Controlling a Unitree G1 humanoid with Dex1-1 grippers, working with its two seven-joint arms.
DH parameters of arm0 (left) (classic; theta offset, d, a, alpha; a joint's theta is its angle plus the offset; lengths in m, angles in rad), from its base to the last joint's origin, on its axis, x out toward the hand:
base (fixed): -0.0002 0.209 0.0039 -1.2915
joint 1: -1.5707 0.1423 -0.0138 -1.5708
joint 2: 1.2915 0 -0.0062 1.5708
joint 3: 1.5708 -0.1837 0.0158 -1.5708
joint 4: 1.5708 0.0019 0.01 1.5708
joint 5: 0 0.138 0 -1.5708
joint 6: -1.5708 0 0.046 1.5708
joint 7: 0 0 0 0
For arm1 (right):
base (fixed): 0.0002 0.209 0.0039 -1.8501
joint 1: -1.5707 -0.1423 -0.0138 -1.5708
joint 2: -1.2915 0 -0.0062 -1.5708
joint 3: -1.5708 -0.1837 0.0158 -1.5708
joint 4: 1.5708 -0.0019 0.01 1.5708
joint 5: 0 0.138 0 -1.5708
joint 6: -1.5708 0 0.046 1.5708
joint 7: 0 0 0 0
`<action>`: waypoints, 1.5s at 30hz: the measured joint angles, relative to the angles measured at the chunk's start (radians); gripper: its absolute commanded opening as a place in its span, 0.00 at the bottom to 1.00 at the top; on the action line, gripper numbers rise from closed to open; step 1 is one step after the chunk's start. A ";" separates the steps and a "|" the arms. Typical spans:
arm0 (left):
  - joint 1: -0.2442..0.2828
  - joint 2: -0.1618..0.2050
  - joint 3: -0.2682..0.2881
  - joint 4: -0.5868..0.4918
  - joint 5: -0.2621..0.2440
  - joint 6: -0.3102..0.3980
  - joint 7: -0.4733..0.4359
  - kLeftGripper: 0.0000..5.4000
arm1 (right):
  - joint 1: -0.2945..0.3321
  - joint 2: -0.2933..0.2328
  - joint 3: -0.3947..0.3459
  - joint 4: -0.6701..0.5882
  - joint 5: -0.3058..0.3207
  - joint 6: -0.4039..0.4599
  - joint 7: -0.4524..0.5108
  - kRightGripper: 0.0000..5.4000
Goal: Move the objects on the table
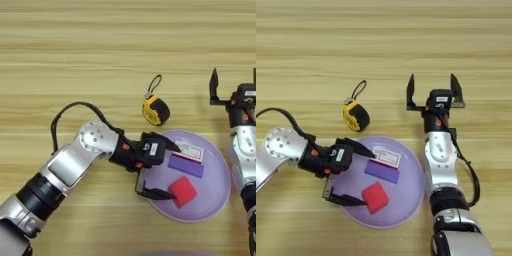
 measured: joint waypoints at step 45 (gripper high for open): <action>-0.073 -0.081 -0.081 0.166 0.115 -0.099 -0.066 1.00 | 0.012 0.020 0.018 -0.040 -0.002 0.023 -0.021 1.00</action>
